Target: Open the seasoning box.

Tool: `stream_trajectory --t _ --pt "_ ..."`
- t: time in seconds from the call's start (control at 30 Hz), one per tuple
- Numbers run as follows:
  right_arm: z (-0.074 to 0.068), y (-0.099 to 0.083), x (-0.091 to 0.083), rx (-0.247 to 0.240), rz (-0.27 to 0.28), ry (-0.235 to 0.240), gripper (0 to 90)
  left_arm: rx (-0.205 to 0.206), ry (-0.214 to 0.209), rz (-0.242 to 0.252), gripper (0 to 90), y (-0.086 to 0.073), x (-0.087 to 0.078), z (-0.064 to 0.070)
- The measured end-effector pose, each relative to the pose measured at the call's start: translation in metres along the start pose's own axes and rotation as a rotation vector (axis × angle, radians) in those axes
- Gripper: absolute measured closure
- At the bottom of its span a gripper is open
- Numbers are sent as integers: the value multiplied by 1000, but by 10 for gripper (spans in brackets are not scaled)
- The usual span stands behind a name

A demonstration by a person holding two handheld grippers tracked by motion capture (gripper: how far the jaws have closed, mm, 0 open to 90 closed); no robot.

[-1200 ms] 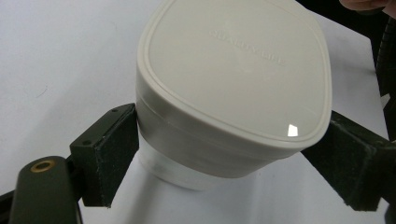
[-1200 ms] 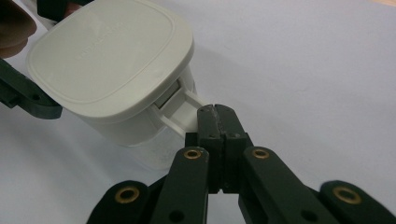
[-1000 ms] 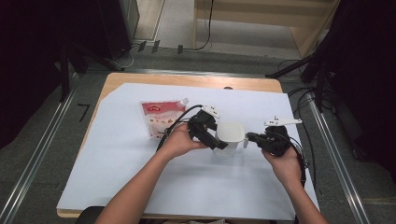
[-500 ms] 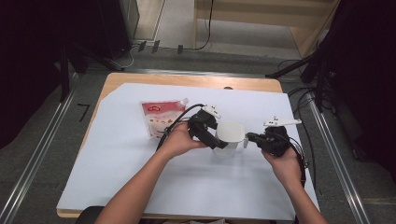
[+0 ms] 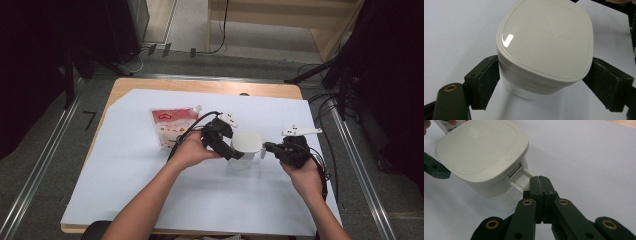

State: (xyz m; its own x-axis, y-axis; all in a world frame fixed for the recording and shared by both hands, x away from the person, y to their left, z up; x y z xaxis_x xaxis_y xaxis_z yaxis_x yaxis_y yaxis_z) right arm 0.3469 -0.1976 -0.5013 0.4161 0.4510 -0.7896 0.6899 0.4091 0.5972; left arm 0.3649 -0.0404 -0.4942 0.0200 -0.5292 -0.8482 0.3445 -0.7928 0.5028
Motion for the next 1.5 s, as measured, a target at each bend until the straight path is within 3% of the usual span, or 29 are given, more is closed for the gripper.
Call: stream_trajectory --t 0.5,0.73,1.0,1.5 --pt "0 0 0 -5 -1 -7 900 10 26 0 166 1 -1 1" --pt "0 0 0 -4 2 -9 900 0 0 11 165 1 -3 0" --pt "-1 0 0 -9 5 -9 900 8 0 23 166 0 -3 1" --pt "-1 0 0 -14 4 -21 900 21 15 -4 175 -4 2 -1"
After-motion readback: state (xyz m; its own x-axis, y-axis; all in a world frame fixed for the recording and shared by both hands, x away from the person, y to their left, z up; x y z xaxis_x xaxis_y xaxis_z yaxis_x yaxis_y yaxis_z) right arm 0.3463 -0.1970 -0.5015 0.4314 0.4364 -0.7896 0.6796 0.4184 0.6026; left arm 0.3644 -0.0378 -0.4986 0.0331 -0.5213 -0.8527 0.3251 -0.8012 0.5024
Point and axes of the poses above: each handheld gripper's, and its own axes: x roughly forward along the jaws, y roughly out of its top, z roughly to its right, the point moved 8 cm from there along x, roughly forward along the jaws, and after that the axes turned 12 degrees about -z, right-handed, at the moved point
